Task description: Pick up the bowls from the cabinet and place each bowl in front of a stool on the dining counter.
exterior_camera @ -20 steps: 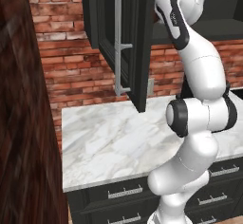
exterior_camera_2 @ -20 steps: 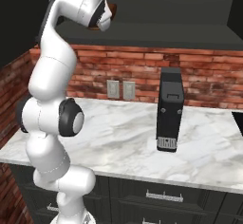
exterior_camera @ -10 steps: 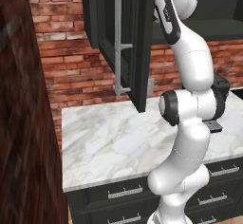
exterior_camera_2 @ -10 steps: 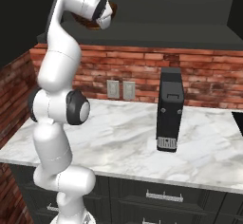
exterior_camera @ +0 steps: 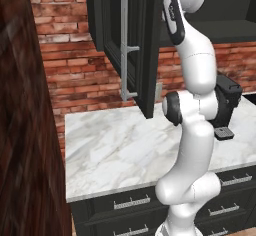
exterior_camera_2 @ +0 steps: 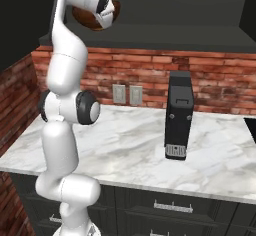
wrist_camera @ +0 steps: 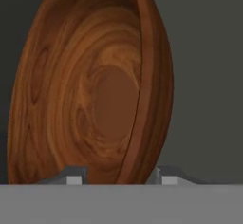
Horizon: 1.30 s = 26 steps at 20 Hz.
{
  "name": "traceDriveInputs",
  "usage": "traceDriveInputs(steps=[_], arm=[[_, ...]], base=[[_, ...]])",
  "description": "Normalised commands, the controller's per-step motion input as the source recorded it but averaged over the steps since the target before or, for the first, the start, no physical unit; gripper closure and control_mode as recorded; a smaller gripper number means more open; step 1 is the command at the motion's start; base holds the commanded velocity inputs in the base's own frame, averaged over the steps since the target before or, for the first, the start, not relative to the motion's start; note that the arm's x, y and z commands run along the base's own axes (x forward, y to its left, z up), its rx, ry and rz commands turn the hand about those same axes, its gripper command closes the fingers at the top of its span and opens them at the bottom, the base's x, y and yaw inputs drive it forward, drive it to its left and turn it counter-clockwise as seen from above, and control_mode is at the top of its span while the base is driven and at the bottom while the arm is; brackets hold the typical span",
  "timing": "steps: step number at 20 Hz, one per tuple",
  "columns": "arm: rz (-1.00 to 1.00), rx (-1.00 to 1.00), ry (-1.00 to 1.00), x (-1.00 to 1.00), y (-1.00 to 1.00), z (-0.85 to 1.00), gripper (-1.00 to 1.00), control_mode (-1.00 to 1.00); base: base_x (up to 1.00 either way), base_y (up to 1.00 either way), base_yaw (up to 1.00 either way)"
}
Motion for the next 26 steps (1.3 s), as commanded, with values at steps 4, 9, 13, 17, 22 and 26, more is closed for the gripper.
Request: traceDriveInputs(steps=[4,9,13,17,22,26], arm=[[0.0,0.0,0.04,-0.01,0.05,-0.08,1.0,-1.0],[-0.01,0.01,0.0,-0.44,-0.14,-0.02,1.0,-1.0],[-0.11,0.06,-0.02,-0.92,-0.45,-0.03,1.0,-1.0],[-0.12,0.1,-0.07,-1.0,-0.48,-0.19,1.0,-1.0],[-0.13,0.13,-0.13,-1.0,-0.51,-0.28,1.0,-1.0],[-0.11,0.13,-0.24,-1.0,-0.43,-0.43,1.0,-1.0]], base=[[0.0,0.0,0.0],[0.0,0.0,0.0],[0.0,0.0,0.0],[0.0,0.0,0.0],[0.0,0.0,0.0],[0.0,0.0,0.0]])
